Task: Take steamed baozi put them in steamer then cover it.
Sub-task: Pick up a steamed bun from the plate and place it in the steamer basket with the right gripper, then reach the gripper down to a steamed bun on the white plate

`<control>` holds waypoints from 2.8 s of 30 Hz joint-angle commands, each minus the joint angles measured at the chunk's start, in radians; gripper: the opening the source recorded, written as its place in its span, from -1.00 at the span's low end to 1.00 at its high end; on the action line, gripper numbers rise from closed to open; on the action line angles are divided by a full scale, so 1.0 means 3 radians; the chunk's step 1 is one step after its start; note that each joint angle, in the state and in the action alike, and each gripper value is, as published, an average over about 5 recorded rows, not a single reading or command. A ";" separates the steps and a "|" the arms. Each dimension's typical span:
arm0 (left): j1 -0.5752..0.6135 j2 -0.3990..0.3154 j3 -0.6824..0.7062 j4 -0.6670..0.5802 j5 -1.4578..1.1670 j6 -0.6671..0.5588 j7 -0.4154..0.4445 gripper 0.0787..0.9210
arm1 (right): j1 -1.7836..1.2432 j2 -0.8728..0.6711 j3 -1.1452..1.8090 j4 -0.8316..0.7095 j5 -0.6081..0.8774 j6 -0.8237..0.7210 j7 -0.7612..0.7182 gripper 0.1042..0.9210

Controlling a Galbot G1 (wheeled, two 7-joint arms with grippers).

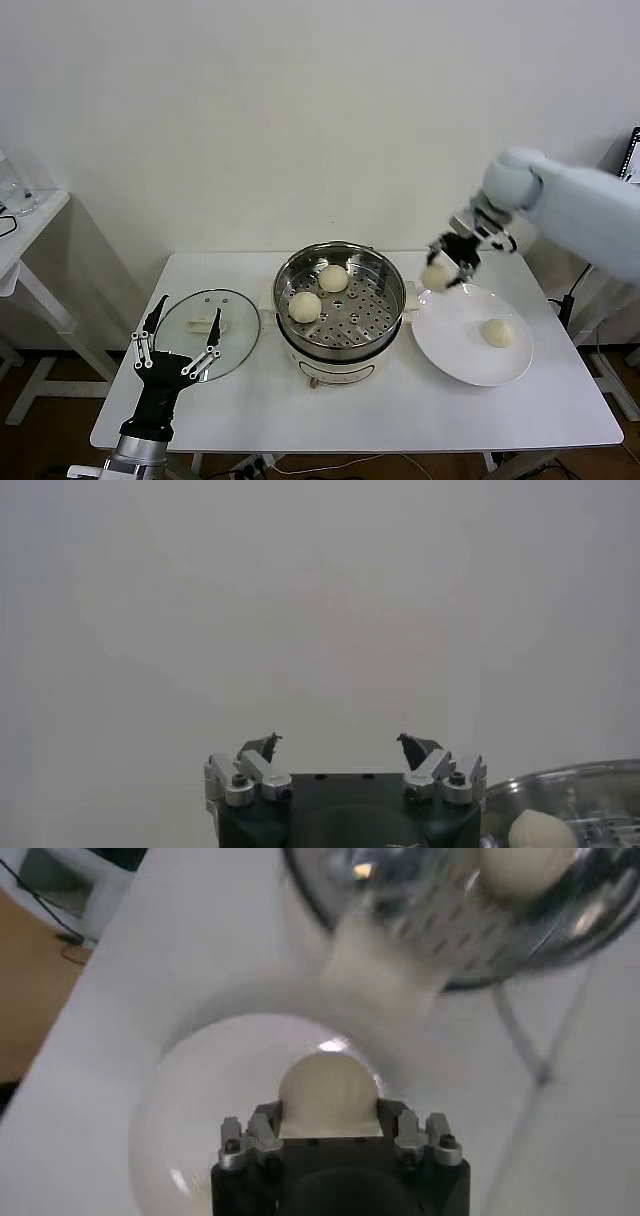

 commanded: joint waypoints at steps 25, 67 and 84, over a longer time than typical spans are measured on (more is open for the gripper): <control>-0.0030 -0.0026 -0.0037 0.0017 -0.0025 -0.0011 -0.0010 0.77 | -0.0579 0.0710 0.0078 0.0838 -0.1478 0.1668 0.0429 0.37; -0.0049 -0.0024 -0.0037 0.0031 -0.0028 0.0015 -0.0005 0.77 | -0.0544 -0.0426 0.0557 -0.1444 0.0226 -0.0127 0.0139 0.76; -0.0026 -0.0033 -0.0033 0.0035 -0.0030 0.0050 0.0009 0.77 | -0.1848 -0.0335 0.1300 -0.2160 -0.0384 -0.0006 0.0157 0.76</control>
